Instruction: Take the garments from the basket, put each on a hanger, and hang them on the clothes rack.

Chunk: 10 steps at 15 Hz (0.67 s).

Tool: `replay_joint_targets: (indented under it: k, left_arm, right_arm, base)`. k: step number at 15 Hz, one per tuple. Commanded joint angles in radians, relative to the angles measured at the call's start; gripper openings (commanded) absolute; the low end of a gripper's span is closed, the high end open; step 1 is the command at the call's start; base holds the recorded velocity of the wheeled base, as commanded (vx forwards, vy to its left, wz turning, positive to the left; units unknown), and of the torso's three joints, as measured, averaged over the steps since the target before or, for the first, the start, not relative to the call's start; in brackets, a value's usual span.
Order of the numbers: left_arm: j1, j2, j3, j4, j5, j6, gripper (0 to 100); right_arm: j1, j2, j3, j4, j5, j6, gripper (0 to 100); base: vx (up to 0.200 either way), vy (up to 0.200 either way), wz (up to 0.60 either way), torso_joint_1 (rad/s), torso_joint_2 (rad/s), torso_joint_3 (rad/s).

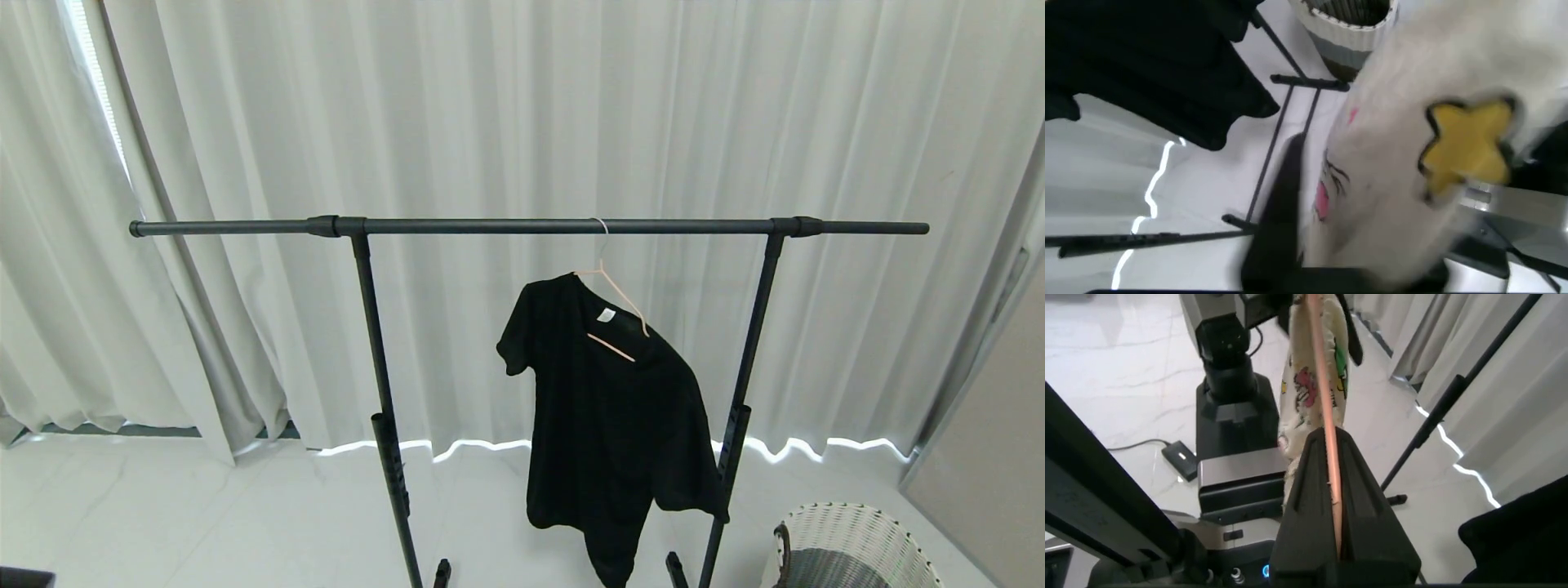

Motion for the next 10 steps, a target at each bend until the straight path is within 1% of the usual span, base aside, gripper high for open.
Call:
replay_joint_targets:
  k: [1,4,5,8,9,10]
  left_arm:
    - [-0.002,0.003,0.002,0.004,-0.002,0.004,0]
    - [0.005,0.003,0.007,0.004,0.000,0.002,0]
    - [0.017,0.003,0.007,0.004,0.000,0.002,0]
    - [0.103,0.005,0.010,0.004,0.013,-0.001,0]
    - [0.144,0.006,0.016,0.004,0.052,0.001,0]
    - [0.159,0.010,0.020,0.004,0.092,-0.001,0]
  right_arm:
    - [-0.002,0.001,0.002,-0.002,-0.004,0.001,0]
    - [-0.002,0.000,0.005,-0.002,-0.006,0.001,0]
    - [-0.002,0.000,0.005,-0.001,-0.006,0.001,100]
    - [-0.005,0.000,0.006,-0.002,-0.012,0.001,100]
    - [-0.005,0.000,0.006,-0.002,-0.024,0.001,100]
    - [-0.005,0.001,0.006,-0.002,-0.033,0.001,100]
  base:
    - [0.000,0.000,0.00,0.000,0.00,0.000]
    - [0.000,0.000,0.00,0.000,0.00,0.000]
    - [0.000,0.000,0.00,0.000,0.00,0.000]
    - [0.000,0.000,0.00,0.000,0.00,0.000]
    - [0.000,0.000,0.00,0.000,0.00,0.000]
    - [0.000,0.000,0.00,0.000,0.00,0.000]
